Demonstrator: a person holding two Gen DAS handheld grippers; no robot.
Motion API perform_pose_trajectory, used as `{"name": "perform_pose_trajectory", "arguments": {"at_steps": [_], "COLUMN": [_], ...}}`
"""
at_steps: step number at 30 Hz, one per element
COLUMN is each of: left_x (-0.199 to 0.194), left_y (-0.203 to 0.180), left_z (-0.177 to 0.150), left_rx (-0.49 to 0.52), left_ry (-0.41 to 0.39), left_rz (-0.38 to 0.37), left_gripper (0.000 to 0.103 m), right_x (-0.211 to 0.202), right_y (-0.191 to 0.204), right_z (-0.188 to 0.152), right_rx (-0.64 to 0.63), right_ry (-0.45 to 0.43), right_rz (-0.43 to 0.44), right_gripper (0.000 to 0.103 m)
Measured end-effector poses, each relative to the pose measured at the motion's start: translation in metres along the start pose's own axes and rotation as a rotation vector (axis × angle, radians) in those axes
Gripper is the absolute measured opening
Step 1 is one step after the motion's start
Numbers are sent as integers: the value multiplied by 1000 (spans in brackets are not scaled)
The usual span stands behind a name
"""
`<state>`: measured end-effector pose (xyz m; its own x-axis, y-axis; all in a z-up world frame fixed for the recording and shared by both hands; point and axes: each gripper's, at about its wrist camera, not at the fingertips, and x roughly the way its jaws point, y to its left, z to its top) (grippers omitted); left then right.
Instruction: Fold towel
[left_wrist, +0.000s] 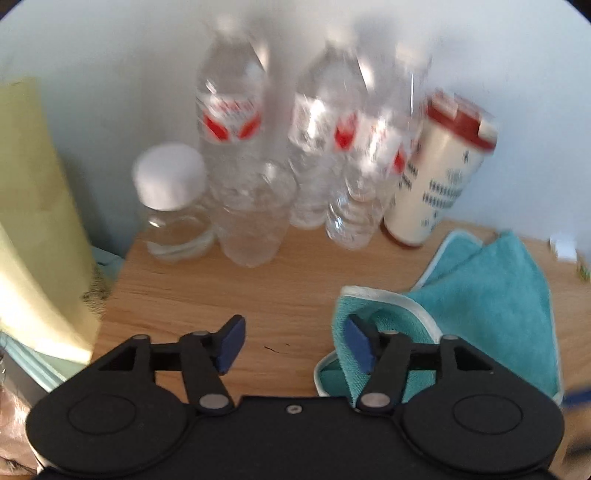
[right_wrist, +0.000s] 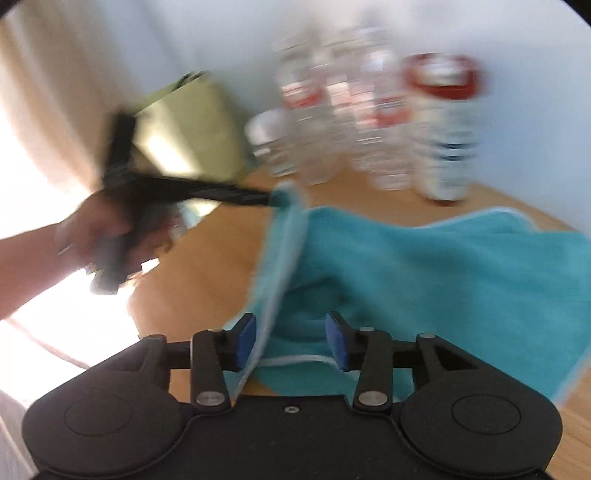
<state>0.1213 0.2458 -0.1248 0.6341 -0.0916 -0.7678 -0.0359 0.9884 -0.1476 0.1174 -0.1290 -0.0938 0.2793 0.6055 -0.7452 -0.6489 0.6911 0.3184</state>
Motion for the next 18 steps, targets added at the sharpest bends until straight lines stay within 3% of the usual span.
{"name": "perform_pose_trajectory", "arguments": {"at_steps": [4, 6, 9, 12, 18], "left_x": [-25, -32, -32, -21, -1], "left_y": [-27, -38, -62, -87, -106], "left_z": [-11, -17, -33, -54, -80], "left_rx": [27, 7, 25, 74, 32], "left_ry": [16, 37, 90, 152, 200], "left_rz": [18, 8, -9, 34, 159], "left_gripper": [70, 76, 77, 77, 77], "right_x": [-22, -16, -3, 14, 51], "right_y": [-73, -107, -161, -195, -230], "right_z": [0, -1, 0, 3, 3], "right_rx": [39, 86, 129, 159, 161], "right_ry": [-46, -42, -11, 9, 70], "right_rz": [-219, -300, -437, -476, -480], "right_gripper": [48, 48, 48, 48, 48]}}
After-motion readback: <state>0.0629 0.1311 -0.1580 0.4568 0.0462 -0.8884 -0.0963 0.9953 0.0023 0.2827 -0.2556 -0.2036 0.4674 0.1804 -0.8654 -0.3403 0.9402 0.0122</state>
